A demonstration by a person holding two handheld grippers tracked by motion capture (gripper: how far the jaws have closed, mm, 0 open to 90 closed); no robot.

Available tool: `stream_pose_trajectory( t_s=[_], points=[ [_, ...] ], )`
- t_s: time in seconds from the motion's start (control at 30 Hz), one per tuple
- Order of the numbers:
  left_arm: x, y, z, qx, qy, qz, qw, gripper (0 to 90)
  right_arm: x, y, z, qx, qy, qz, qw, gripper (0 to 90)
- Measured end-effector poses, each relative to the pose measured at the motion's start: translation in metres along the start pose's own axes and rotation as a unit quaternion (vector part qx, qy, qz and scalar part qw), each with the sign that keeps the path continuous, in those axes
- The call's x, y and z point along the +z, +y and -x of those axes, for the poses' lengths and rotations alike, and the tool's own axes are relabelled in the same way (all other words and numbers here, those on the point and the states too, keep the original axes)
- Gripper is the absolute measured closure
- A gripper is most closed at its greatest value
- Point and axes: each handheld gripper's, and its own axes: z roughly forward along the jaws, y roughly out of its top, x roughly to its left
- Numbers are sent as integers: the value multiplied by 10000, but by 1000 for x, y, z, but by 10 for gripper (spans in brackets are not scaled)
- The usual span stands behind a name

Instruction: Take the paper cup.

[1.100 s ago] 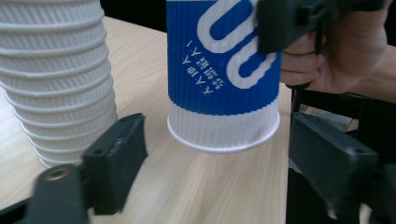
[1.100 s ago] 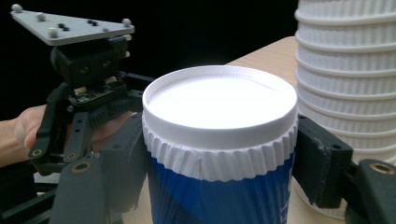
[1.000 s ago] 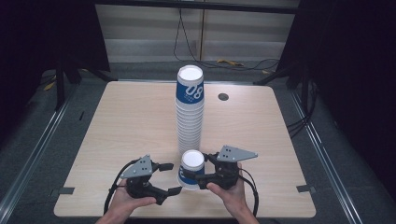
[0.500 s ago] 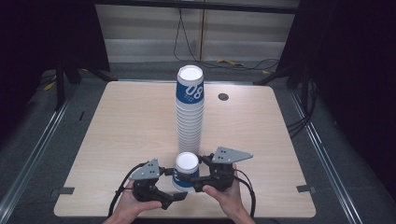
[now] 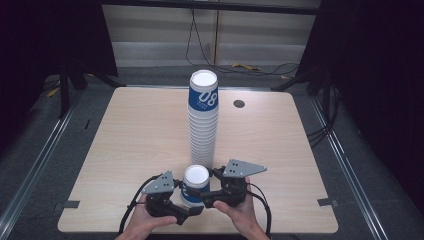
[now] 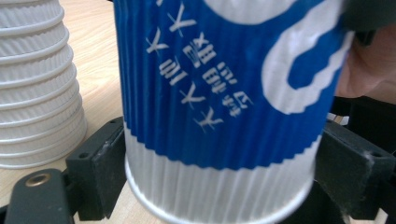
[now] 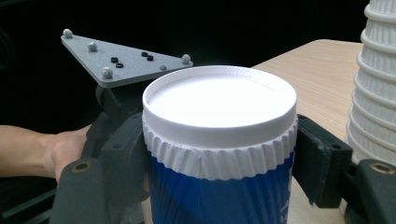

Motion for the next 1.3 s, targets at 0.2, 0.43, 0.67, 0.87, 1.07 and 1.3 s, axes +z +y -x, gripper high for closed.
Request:
stream_pose_trajectory(
  t_s=[0.2,0.43,0.67,0.87,1.07,1.3],
  points=[
    [1,-1,0,-6,25,14,10000,130,1,-2,0,47,-43,40,10000,284],
    [1,-2,0,38,57,18,10000,135,3,-4,0,74,-27,39,10000,284],
    [0,-2,1,99,99,31,9999,137,2,-3,1,95,3,66,9999,284],
    [0,-1,0,170,125,-48,9998,151,2,-4,3,156,25,51,9999,278],
    [-2,0,0,239,128,-122,9996,168,2,-3,3,117,65,-1,9999,267],
    [-2,0,-1,202,126,-174,9996,171,4,-3,2,129,118,4,9998,192]
  ],
)
